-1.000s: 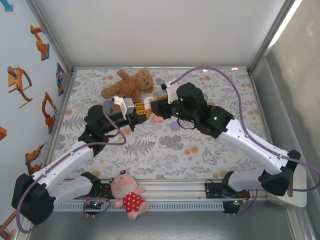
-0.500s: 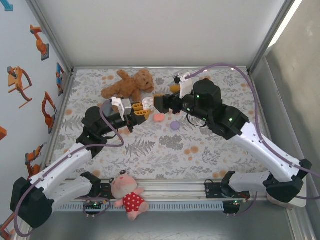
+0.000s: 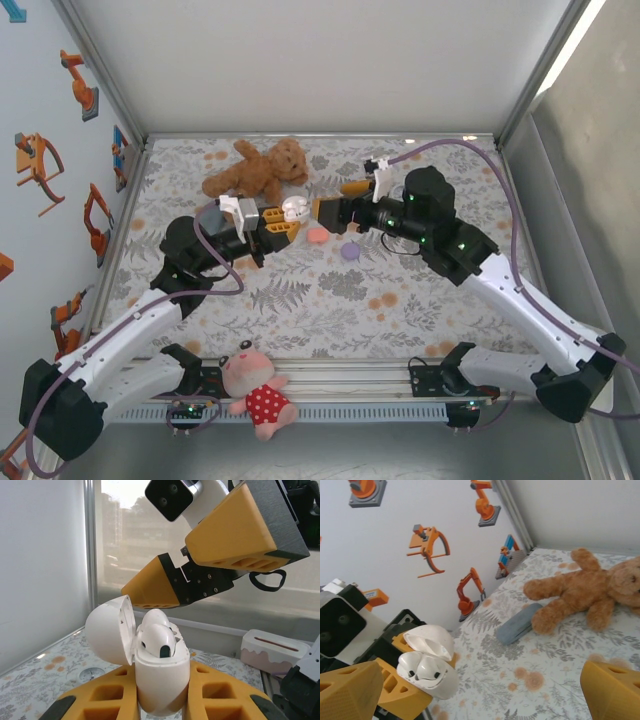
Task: Insert the wireless bluetooth earbuds into the charging case
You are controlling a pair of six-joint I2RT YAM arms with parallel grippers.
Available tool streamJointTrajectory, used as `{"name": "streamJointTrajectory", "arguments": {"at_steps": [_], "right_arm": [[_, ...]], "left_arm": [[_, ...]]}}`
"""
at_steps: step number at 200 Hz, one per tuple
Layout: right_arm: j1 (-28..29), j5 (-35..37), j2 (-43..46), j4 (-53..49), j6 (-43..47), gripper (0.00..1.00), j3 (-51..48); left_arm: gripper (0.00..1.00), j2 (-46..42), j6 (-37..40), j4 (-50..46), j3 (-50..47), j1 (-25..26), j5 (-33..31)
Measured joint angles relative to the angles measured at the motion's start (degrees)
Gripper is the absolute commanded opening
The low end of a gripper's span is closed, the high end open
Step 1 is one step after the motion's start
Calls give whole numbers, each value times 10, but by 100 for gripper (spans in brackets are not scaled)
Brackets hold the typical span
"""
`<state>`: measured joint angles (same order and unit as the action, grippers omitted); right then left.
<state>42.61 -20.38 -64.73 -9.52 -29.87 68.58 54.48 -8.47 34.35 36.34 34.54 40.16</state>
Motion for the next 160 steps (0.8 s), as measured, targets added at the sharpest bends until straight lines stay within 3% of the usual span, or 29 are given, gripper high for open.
{"name": "streamJointTrajectory", "arguments": {"at_steps": [68, 160], "right_arm": [[0, -117, -52, 42, -33, 99, 1], [13, -171, -76, 58, -48, 88, 27]], "left_arm": [[0, -8, -14, 8, -1, 0, 15], [0, -9, -14, 8, -1, 0, 19]]}}
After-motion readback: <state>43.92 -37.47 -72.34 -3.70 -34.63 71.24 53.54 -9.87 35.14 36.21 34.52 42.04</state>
